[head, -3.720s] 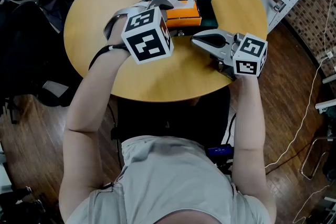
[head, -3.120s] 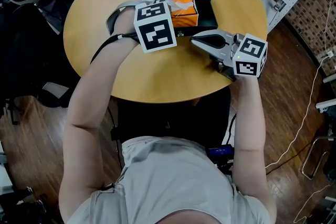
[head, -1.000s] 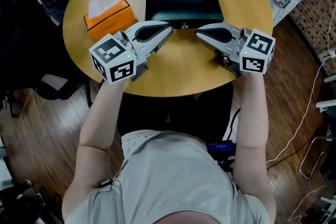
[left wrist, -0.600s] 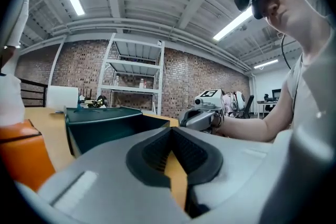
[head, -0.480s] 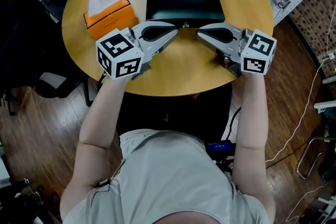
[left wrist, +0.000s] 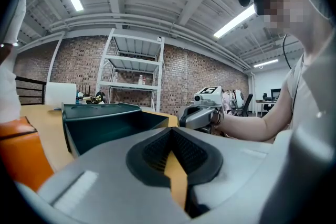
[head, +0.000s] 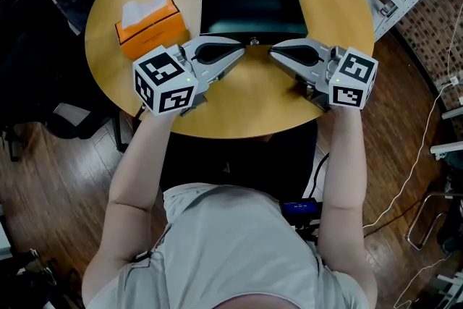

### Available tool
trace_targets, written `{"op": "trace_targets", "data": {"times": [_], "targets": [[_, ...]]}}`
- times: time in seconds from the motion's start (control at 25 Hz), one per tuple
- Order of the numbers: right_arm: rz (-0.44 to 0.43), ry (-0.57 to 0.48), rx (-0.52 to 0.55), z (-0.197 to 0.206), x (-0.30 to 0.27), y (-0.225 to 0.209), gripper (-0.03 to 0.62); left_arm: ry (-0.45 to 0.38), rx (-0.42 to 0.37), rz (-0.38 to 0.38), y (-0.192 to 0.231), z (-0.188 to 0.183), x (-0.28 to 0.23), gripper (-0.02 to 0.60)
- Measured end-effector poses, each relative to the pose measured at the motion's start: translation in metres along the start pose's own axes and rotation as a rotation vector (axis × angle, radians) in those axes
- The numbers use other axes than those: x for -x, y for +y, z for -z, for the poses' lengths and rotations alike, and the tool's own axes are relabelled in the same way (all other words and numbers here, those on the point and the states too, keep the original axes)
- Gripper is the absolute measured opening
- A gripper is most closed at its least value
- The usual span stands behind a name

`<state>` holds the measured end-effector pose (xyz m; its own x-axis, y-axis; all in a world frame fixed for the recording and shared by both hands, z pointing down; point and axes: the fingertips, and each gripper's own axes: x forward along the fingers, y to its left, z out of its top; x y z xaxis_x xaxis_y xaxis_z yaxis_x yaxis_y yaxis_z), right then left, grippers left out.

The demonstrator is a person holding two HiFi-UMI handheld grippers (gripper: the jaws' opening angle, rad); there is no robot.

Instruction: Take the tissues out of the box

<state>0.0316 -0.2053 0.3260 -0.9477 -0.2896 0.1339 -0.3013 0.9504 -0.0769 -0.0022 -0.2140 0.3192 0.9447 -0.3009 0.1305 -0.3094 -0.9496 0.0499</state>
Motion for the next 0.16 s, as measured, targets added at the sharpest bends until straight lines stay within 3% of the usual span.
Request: {"op": "trace_targets", "data": {"times": [0.16], "targets": [[0.001,0.002,0.001,-0.0013,-0.0001,-0.0007,0.002,-0.001,-0.002,0.006,0.0,-0.0014,0.0002,0.0]]}}
